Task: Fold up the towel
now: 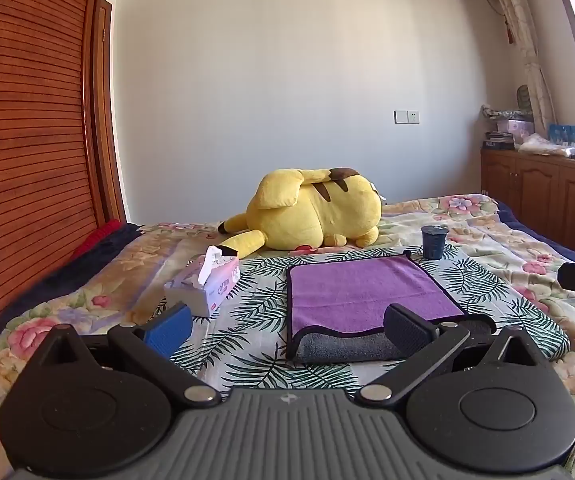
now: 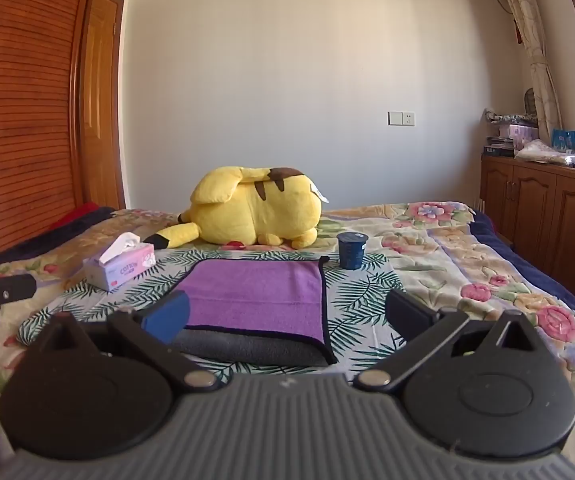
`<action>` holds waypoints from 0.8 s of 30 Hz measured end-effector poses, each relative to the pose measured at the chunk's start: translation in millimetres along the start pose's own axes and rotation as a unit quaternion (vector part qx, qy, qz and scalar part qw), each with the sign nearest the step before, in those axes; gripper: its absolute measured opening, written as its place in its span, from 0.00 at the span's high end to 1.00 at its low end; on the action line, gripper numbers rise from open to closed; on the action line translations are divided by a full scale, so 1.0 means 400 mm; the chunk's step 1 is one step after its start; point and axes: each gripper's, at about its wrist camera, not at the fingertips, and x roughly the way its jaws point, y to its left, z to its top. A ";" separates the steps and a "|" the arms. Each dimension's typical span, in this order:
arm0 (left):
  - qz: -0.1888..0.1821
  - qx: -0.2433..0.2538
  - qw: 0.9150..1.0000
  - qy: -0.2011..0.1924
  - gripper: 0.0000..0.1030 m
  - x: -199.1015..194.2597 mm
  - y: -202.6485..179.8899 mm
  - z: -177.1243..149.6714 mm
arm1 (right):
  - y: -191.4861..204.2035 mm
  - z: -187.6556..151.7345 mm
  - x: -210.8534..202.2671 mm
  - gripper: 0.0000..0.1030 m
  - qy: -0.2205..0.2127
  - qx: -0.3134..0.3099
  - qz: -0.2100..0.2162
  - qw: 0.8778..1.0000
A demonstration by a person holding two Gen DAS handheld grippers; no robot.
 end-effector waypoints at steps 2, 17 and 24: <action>0.000 0.000 1.000 -0.001 0.16 0.000 0.001 0.000 | 0.000 0.000 0.000 0.00 0.000 0.000 0.000 1.000; 0.000 0.003 1.000 -0.002 0.16 0.000 0.000 0.000 | 0.000 -0.002 0.003 0.00 0.001 0.000 0.000 1.000; 0.000 0.003 1.000 -0.001 0.16 0.000 0.000 0.000 | 0.001 -0.002 0.003 0.00 0.000 0.000 0.000 1.000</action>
